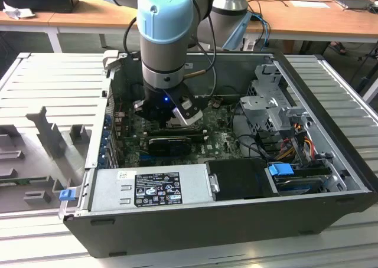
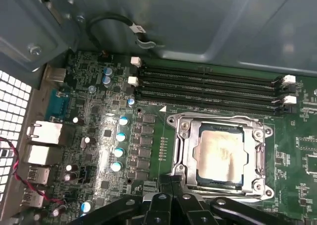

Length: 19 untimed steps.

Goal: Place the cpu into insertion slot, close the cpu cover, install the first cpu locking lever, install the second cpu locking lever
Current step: 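Install the second cpu locking lever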

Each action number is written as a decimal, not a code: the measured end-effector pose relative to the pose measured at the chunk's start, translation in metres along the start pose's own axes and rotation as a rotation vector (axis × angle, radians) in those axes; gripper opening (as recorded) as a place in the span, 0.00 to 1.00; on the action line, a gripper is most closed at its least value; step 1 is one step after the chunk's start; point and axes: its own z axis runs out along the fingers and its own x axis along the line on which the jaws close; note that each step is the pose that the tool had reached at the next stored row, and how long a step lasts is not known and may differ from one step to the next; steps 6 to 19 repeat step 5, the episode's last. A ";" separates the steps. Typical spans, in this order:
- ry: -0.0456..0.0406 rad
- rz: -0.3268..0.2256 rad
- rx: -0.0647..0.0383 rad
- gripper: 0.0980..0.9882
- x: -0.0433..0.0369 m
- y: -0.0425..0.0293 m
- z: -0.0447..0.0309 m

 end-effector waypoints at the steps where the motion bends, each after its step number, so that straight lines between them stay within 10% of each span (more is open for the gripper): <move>1: 0.0000 0.000 0.000 0.01 0.0000 0.0006 -0.0024; 19: 0.0000 0.000 0.000 0.01 -0.0001 0.0013 -0.0054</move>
